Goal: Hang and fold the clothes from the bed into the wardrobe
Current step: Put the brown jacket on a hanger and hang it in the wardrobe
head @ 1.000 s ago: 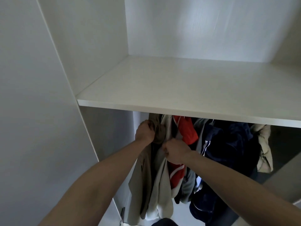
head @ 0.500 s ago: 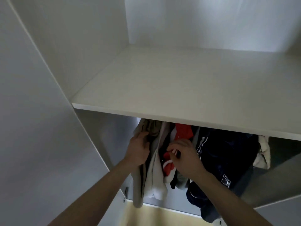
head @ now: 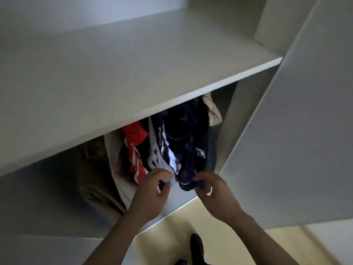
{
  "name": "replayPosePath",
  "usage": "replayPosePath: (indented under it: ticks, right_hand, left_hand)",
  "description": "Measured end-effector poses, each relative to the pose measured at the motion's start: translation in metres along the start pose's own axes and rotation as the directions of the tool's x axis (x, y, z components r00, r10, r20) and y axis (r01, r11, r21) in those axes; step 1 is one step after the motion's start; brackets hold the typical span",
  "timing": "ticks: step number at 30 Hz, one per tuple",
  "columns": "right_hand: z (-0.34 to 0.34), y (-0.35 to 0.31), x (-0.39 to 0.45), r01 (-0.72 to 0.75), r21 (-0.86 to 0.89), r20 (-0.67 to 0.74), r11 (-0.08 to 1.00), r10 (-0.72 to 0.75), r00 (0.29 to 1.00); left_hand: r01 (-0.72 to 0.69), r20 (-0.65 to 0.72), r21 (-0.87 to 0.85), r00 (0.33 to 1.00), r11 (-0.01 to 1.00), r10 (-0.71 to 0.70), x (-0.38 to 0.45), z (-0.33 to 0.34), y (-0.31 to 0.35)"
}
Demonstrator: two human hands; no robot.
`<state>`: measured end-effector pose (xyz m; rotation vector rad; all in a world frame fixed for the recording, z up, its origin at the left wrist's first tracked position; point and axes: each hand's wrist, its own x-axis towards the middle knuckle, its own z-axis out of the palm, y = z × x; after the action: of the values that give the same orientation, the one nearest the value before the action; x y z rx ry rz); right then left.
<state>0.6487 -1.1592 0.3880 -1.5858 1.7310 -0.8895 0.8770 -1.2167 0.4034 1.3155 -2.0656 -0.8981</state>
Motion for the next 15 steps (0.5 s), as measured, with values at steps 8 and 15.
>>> replayPosePath:
  ticks: [8, 15]
  right_hand:
    - [-0.051, 0.032, -0.150, -0.410, 0.039, -0.288, 0.911, 0.403, 0.868]
    - [-0.087, 0.045, -0.300, -0.564, 0.215, -0.503, 0.797, 0.586, 0.636]
  left_hand:
    - [-0.278, 0.369, -0.081, 0.884, 0.957, 0.288, -0.003, 0.078, 0.058]
    - [-0.479, 0.640, -0.156, 0.617, 0.864, 0.458, -0.047, 0.156, 0.140]
